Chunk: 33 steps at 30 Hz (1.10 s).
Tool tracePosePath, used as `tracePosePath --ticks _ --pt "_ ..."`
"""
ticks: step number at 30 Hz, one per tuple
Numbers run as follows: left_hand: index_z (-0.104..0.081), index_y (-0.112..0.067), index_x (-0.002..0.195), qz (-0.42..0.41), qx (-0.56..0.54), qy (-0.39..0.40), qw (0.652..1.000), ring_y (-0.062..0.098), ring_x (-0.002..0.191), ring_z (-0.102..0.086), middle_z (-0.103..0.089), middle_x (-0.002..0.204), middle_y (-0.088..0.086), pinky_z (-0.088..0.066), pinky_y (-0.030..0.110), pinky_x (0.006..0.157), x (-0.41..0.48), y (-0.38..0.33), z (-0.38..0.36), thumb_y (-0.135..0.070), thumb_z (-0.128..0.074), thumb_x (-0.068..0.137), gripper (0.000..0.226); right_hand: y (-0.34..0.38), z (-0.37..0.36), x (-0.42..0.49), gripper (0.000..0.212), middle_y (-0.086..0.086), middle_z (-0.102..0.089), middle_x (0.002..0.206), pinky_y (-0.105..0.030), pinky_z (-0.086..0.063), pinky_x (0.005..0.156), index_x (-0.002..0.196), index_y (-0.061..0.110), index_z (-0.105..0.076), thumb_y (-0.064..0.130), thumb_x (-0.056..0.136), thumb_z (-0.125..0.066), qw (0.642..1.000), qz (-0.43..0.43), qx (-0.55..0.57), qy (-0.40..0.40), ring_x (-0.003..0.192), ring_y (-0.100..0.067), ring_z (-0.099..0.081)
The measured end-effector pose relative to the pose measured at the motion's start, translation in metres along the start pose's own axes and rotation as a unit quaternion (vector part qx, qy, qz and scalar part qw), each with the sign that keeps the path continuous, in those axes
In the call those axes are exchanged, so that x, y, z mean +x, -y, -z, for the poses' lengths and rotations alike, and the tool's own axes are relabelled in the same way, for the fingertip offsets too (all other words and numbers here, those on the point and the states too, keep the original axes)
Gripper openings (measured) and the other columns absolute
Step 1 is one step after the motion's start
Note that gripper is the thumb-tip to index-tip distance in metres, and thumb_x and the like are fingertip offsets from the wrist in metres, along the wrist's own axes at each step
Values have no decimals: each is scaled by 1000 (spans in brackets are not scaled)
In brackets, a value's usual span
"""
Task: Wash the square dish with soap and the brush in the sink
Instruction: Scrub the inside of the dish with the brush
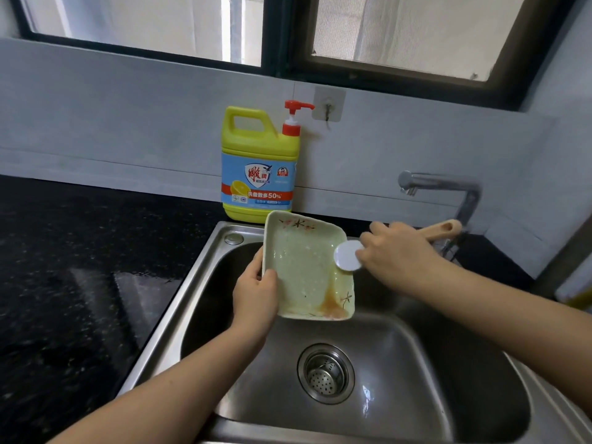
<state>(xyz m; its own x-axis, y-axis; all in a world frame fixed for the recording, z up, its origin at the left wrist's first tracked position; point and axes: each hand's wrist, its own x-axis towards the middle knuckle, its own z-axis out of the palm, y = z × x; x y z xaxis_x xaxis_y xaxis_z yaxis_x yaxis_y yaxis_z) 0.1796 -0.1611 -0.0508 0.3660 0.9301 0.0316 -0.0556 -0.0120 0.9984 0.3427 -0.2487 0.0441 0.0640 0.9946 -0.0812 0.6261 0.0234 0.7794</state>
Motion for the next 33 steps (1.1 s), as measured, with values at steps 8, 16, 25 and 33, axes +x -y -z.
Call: tracePosePath --ticks 8,16,25,33 --pt "-63 -31 115 9 -11 4 1000 15 90 -63 -68 97 -6 -52 30 70 1 1 0 -5 -35 90 46 10 -3 3 17 0 -57 102 -31 -31 59 100 14 -62 15 94 -46 997 70 31 2 92 -21 -49" --pt "-68 -35 97 56 -20 35 998 27 91 -63 -69 93 1 -55 48 78 2 4 -3 -5 -33 87 47 -2 -1 8 5 1 -60 79 -30 -16 49 77 22 -67 20 81 -65 999 -35 -23 -33 76 -19 -53" --pt "-66 -41 97 44 -15 38 998 18 90 -63 -69 94 -6 -55 42 78 -1 1 -4 -4 -35 88 49 14 0 -7 19 0 -60 105 -35 -44 67 104 15 -62 20 94 -47 987 47 135 74 101 -22 -53" --pt "-67 -31 94 91 -28 54 994 22 87 -65 -69 91 -1 -57 45 76 -4 -1 -6 -3 -34 88 44 3 -3 4 18 -4 -56 99 -32 -28 61 100 13 -61 10 94 -44 992 -107 63 8 84 -21 -40"
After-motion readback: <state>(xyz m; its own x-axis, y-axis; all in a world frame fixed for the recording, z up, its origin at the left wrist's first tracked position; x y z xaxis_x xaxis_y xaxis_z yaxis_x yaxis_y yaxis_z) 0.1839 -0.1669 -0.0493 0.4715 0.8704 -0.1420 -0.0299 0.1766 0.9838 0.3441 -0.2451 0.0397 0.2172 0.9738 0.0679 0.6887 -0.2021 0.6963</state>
